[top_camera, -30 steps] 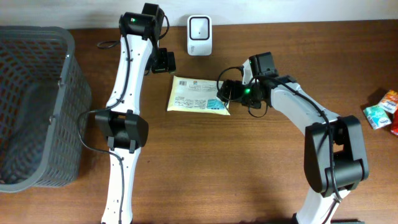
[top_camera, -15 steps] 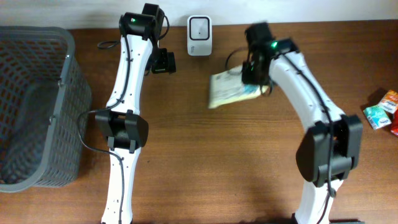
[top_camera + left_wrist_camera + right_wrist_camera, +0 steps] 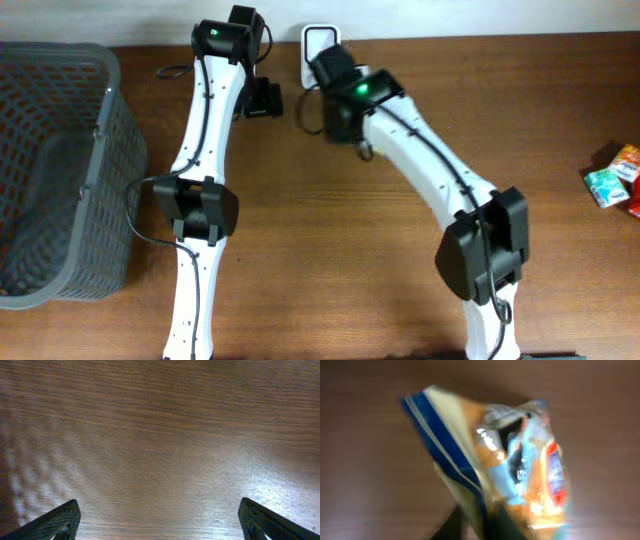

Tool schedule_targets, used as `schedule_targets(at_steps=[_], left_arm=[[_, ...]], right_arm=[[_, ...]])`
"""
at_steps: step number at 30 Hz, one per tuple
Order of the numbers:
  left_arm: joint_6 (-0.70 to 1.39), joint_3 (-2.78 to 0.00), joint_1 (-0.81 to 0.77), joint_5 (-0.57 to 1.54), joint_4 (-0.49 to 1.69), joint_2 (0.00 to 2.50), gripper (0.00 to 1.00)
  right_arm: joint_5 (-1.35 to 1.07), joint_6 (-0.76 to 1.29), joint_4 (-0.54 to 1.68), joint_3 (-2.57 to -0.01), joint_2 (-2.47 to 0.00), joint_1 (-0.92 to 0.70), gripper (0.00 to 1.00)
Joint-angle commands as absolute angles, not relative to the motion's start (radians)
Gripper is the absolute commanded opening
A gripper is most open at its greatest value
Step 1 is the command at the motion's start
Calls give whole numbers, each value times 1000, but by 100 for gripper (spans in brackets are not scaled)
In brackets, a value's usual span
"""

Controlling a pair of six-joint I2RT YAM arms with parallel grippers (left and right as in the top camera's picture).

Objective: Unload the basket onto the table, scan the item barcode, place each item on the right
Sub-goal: 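Raise the cream bag to the scanner window with the right gripper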

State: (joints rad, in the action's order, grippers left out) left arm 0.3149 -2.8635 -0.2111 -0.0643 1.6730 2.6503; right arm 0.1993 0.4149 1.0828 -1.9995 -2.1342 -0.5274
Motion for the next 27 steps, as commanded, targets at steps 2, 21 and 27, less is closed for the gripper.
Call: schedule_targets(at_steps=[2,21,27], left_arm=[[321,-2862,-208,-75,1674,2669,99],[321,-2862,-208,-75,1674,2669,99],[321,-2862,-208,-75,1674,2669,99]], right_arm=[[-118,428,1073,-2039,-2134,-502,88],[-56,812,990,-1865,-2374,-357,4],[-6,259,1147,-2383,-2374,-353,4]])
